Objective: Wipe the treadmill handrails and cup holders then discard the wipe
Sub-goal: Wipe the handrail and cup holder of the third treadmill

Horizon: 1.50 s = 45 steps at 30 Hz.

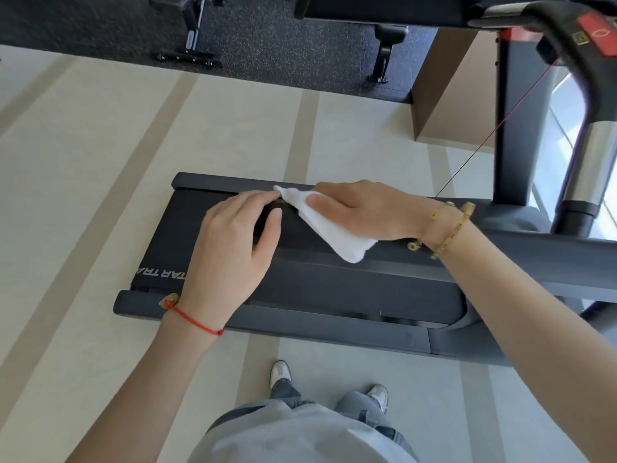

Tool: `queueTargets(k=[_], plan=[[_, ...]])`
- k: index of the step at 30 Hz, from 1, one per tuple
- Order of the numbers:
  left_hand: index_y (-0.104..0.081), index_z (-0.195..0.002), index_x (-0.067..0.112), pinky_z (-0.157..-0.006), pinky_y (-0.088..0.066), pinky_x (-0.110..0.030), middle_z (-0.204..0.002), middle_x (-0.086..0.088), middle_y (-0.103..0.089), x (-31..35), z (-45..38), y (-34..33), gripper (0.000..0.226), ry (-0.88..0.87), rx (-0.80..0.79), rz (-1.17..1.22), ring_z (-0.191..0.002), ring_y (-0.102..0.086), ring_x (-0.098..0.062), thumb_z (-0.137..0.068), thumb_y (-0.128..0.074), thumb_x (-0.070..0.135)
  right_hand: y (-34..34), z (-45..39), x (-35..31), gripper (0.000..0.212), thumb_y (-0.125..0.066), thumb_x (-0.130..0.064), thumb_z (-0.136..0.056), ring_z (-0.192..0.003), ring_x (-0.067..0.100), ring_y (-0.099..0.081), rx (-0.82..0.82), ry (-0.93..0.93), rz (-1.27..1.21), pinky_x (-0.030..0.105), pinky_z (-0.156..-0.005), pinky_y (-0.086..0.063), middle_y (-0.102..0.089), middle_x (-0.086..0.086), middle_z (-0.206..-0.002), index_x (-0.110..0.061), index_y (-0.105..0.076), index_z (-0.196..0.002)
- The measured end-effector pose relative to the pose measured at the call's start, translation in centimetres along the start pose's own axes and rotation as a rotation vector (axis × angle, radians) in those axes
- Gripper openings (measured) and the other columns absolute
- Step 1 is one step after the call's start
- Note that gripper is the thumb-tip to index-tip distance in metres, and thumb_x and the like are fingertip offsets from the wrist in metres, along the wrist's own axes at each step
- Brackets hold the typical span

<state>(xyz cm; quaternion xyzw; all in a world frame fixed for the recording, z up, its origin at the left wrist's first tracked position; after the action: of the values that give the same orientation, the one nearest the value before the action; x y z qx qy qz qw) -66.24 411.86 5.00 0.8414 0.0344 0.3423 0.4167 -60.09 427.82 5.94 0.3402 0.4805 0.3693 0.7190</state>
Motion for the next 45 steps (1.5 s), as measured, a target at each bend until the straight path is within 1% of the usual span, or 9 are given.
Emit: queueTargets(k=[4,12,19,23,26,31,34,40,45], plan=[[-0.062,-0.127,0.008,-0.098,-0.048,-0.029,-0.12,-0.003,-0.067,-1.2,-0.2,0.7,0.031,0.059,0.027,0.044,-0.108,-0.063,-0.017,-0.101,-0.049,0.018,-0.8,-2.2,-2.6,0.049,-0.022,-0.048,-0.103,-0.066,0.017,-0.05,0.003,0.019,-0.007,0.03,-0.062,-0.036,-0.059,0.007,-0.076,-0.009,-0.052,-0.096],[-0.063,-0.118,0.012,-0.068,-0.047,-0.032,-0.096,0.002,-0.065,-2.3,-0.6,0.6,0.03,0.074,-0.062,0.076,-0.071,-0.053,-0.016,-0.101,-0.045,0.027,-1.1,2.0,-3.1,0.057,-0.011,-0.056,-0.094,-0.089,0.022,-0.053,0.335,0.025,0.449,0.039,-0.081,-0.044,-0.056,-0.005,-0.107,-0.027,-0.047,-0.129],[-0.066,-0.111,0.008,-0.067,-0.05,-0.037,-0.095,0.0,-0.067,-3.2,-0.3,0.9,0.028,0.061,-0.058,0.121,-0.074,-0.058,-0.017,-0.102,-0.043,0.022,-1.3,-0.8,-4.9,0.047,-0.016,-0.051,-0.098,-0.074,0.014,-0.048,0.415,-0.011,0.413,0.023,-0.052,-0.02,-0.05,-0.01,-0.087,-0.028,-0.053,-0.114],[-0.065,-0.105,0.009,-0.063,-0.043,-0.029,-0.084,0.006,-0.06,-3.7,-0.1,1.1,0.025,0.038,-0.066,0.103,-0.065,-0.05,-0.011,-0.102,-0.044,0.021,-2.2,1.0,-5.0,0.059,-0.006,-0.053,-0.098,-0.083,0.023,-0.048,0.424,-0.044,0.571,0.035,-0.072,-0.038,-0.056,-0.002,-0.106,-0.023,-0.048,-0.127],[-0.064,-0.104,0.009,-0.066,-0.039,-0.026,-0.083,0.008,-0.057,-3.6,-0.1,1.0,0.022,0.04,-0.063,0.097,-0.065,-0.048,-0.009,-0.102,-0.045,0.019,-3.0,3.2,-4.7,0.054,-0.019,-0.052,-0.102,-0.091,0.03,-0.051,0.48,-0.077,0.644,0.042,-0.078,-0.04,-0.056,0.005,-0.121,-0.02,-0.048,-0.135],[-0.064,-0.123,0.01,-0.095,-0.051,-0.035,-0.119,0.0,-0.067,-2.4,-0.4,0.7,0.029,0.003,-0.082,0.162,-0.108,-0.064,-0.016,-0.103,-0.045,0.018,-1.2,4.3,-2.3,0.05,-0.023,-0.047,-0.102,-0.074,0.026,-0.05,0.664,-0.202,0.568,0.039,-0.069,-0.041,-0.06,0.002,-0.088,-0.018,-0.063,-0.106],[-0.066,-0.119,0.007,-0.095,-0.05,-0.038,-0.115,-0.002,-0.069,-0.9,-0.8,0.2,0.025,-0.064,-0.088,0.15,-0.106,-0.064,-0.019,-0.101,-0.05,0.014,-1.3,4.4,-2.7,0.041,-0.032,-0.038,-0.1,-0.069,0.027,-0.049,0.84,-0.249,0.548,0.04,-0.067,-0.04,-0.058,0.003,-0.078,-0.015,-0.063,-0.089],[-0.055,-0.076,0.003,-0.07,-0.043,-0.04,-0.066,-0.002,-0.05,2.0,-1.7,-1.2,0.023,-0.156,-0.07,0.051,-0.063,-0.043,-0.025,-0.098,-0.048,0.005,-4.2,6.7,-2.4,0.045,-0.033,-0.046,-0.103,-0.096,0.034,-0.054,0.865,-0.135,0.64,0.046,-0.085,-0.043,-0.058,0.01,-0.127,-0.017,-0.059,-0.126],[-0.057,-0.077,0.007,-0.081,-0.041,-0.037,-0.071,0.009,-0.045,4.9,-2.0,-2.5,0.02,-0.218,-0.044,0.011,-0.068,-0.036,-0.015,-0.095,-0.051,0.005,-4.0,9.0,0.5,0.046,-0.035,-0.049,-0.102,-0.104,0.033,-0.05,0.894,-0.166,0.636,0.045,-0.088,-0.042,-0.055,0.01,-0.132,-0.019,-0.057,-0.129]])
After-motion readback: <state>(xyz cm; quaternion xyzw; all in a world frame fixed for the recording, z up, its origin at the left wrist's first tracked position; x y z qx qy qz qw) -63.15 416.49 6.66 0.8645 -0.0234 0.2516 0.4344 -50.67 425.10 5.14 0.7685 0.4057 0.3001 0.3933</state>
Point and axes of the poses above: each hand's wrist, its own z-axis away from the middle knuckle, its own y-axis out of the back of the hand, x = y × z, the point moved 6 cm from there along -z, towards the middle knuckle
